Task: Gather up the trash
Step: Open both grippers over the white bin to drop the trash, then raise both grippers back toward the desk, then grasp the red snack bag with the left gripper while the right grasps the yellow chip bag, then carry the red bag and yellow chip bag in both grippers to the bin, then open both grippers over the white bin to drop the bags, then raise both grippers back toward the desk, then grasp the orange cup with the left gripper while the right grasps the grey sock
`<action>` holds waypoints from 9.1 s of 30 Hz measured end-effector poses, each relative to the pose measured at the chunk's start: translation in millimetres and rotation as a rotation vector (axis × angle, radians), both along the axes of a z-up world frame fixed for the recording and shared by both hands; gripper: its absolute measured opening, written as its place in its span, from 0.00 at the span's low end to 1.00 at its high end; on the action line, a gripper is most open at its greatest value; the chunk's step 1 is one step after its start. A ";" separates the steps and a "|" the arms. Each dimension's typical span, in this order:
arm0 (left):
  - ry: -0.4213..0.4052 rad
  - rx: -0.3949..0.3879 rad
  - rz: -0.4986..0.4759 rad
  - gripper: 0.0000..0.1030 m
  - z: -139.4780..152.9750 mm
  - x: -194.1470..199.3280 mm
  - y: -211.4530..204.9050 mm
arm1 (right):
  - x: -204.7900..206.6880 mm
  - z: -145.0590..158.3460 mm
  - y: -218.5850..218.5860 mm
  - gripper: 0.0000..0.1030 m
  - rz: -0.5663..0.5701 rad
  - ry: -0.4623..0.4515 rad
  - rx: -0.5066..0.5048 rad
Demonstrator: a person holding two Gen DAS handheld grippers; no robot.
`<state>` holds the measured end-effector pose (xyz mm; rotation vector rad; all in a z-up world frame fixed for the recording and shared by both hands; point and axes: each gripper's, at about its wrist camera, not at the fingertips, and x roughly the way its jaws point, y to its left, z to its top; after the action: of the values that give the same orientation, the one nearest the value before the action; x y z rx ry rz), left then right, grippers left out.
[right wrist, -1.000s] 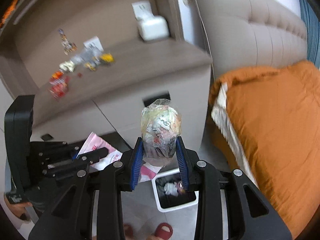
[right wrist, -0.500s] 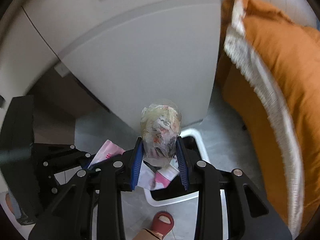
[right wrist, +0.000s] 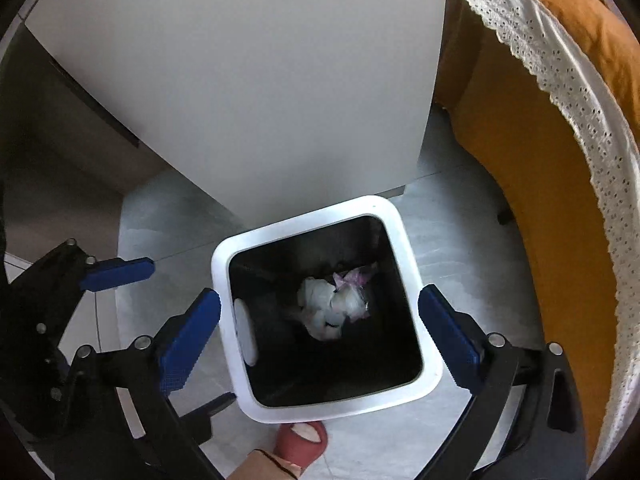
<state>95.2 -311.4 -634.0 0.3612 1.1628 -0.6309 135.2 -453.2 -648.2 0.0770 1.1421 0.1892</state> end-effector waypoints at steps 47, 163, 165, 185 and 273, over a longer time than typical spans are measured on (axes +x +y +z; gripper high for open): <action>-0.528 -0.158 0.567 0.95 498.6 26.8 220.8 | 23.8 505.2 140.9 0.96 0.231 -0.759 0.095; 0.087 -0.118 -0.043 0.26 118.9 1.0 -42.8 | -7.9 109.5 -31.3 0.24 0.028 -0.087 0.172; 0.111 -0.102 -0.063 0.26 87.8 -2.8 -44.5 | -4.1 77.1 -28.5 0.24 0.048 -0.056 0.165; 0.147 -0.063 0.025 0.95 67.3 0.8 -19.8 | 0.9 49.3 -39.1 0.95 0.059 -0.020 0.150; -0.284 -0.223 0.619 0.16 397.0 306.4 456.1 | 279.6 420.6 331.6 0.38 0.209 -0.418 0.029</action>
<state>401.7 144.7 -236.9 -0.1039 0.8553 -0.1524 414.8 -121.6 -227.5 -0.0554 0.7291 0.3881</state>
